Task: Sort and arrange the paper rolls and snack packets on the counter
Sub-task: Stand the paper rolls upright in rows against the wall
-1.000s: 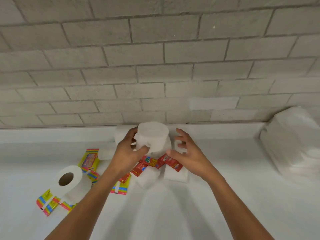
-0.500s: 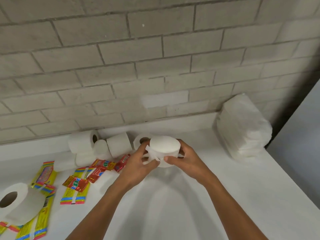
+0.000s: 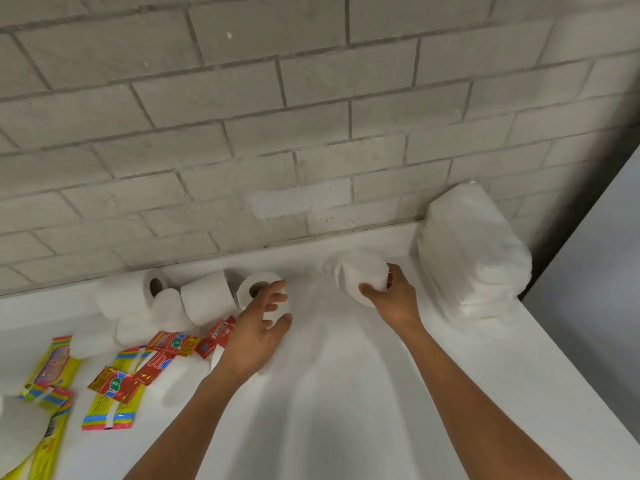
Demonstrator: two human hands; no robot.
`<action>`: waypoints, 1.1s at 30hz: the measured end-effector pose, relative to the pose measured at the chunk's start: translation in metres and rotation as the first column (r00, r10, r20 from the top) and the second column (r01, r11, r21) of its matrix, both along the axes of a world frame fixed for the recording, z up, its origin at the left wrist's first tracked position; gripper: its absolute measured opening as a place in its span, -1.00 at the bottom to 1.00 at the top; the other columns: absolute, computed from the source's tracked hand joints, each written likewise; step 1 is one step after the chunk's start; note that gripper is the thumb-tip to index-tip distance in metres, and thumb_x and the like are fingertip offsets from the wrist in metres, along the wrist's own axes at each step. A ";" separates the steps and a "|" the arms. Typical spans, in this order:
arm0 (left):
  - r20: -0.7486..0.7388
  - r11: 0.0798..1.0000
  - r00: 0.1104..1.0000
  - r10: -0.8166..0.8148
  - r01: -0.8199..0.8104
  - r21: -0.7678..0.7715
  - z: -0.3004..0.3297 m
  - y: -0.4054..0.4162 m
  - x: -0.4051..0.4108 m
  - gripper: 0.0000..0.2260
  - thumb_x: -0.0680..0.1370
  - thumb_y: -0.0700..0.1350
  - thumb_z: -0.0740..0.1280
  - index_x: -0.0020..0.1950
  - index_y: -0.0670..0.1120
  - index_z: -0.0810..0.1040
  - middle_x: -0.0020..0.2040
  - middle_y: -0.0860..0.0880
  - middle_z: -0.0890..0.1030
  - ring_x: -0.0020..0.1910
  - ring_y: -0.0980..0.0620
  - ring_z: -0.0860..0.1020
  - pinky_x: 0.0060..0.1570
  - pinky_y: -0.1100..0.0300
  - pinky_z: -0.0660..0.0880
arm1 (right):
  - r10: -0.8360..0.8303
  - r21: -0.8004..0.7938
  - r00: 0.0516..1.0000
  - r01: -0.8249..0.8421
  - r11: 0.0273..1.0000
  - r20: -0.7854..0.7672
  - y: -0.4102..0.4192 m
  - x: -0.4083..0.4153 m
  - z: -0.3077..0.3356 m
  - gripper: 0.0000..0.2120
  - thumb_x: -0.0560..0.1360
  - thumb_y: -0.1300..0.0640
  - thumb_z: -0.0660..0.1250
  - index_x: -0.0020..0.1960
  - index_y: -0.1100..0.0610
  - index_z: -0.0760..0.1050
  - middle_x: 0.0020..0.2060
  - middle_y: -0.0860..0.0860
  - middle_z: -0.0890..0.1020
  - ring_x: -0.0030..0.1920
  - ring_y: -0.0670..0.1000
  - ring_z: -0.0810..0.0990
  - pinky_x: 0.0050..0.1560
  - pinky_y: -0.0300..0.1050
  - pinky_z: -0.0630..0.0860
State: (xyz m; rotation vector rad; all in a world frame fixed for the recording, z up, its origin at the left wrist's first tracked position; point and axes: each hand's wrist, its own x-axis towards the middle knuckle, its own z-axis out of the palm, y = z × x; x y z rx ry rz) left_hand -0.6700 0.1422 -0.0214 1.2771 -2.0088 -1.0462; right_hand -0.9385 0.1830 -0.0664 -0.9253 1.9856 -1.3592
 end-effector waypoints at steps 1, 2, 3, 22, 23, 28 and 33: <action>0.006 1.000 1.000 0.008 -0.008 -0.003 -0.001 -0.002 0.000 -0.55 0.57 -0.12 0.38 0.39 0.24 0.38 0.21 0.24 0.52 0.21 0.28 0.47 0.20 0.12 0.51 | -0.026 0.011 0.999 0.027 1.000 -0.024 -0.007 -0.005 -0.004 -0.38 0.37 0.03 0.52 0.36 0.04 0.39 0.11 -0.05 0.58 0.09 0.01 0.57 0.05 -0.12 0.52; 0.014 1.000 1.000 0.020 -0.020 -0.008 -0.003 -0.004 0.001 -0.55 0.57 -0.12 0.38 0.38 0.24 0.38 0.20 0.24 0.53 0.21 0.28 0.47 0.19 0.14 0.51 | -0.048 0.020 0.998 0.049 0.999 -0.048 -0.015 -0.010 -0.008 -0.39 0.36 0.02 0.52 0.35 0.06 0.38 0.15 -0.01 0.57 0.12 0.05 0.56 0.05 -0.08 0.51; 0.025 0.999 0.999 0.031 -0.031 -0.016 -0.004 -0.007 0.002 -0.55 0.57 -0.12 0.38 0.37 0.25 0.38 0.20 0.24 0.53 0.20 0.27 0.48 0.18 0.15 0.51 | -0.067 0.026 0.995 0.069 0.997 -0.074 -0.022 -0.015 -0.011 -0.39 0.36 0.01 0.51 0.34 0.07 0.37 0.17 0.02 0.55 0.14 0.08 0.55 0.03 -0.08 0.48; 0.064 0.993 0.991 0.119 -0.118 -0.023 -0.013 -0.021 0.037 -0.60 0.59 -0.14 0.34 0.36 0.22 0.41 0.17 0.18 0.58 0.15 0.20 0.54 0.16 0.02 0.59 | -0.185 0.131 0.958 0.217 0.967 -0.220 -0.073 -0.030 -0.037 -0.38 0.33 -0.03 0.51 0.23 0.17 0.29 0.14 0.11 0.43 -0.11 0.13 0.49 -0.14 -0.02 0.42; 0.064 0.992 0.990 0.122 -0.121 -0.022 -0.013 -0.021 0.038 -0.60 0.59 -0.15 0.34 0.35 0.22 0.41 0.17 0.18 0.58 0.15 0.19 0.54 0.16 0.02 0.59 | -0.182 0.122 0.959 0.212 0.970 -0.218 -0.075 -0.028 -0.036 -0.38 0.33 -0.04 0.51 0.23 0.16 0.29 0.13 0.10 0.43 -0.11 0.12 0.49 -0.14 -0.03 0.42; 0.057 0.992 0.990 0.125 -0.124 -0.019 -0.015 -0.020 0.041 -0.60 0.60 -0.15 0.34 0.35 0.23 0.41 0.15 0.20 0.59 0.12 0.18 0.56 0.11 0.08 0.59 | -0.178 0.105 0.952 0.209 0.972 -0.248 -0.080 -0.016 -0.032 -0.40 0.32 -0.06 0.52 0.18 0.16 0.30 0.10 0.10 0.45 -0.07 0.17 0.54 -0.16 -0.04 0.40; 0.064 0.993 0.991 0.121 -0.119 -0.023 -0.020 -0.022 0.045 -0.58 0.59 -0.16 0.34 0.33 0.28 0.41 0.14 0.24 0.58 0.13 0.22 0.54 0.10 0.21 0.55 | -0.169 0.146 0.951 0.211 0.967 -0.258 -0.078 -0.015 -0.035 -0.39 0.34 -0.06 0.50 0.21 0.16 0.28 0.13 0.13 0.44 -0.01 0.25 0.57 -0.13 0.00 0.45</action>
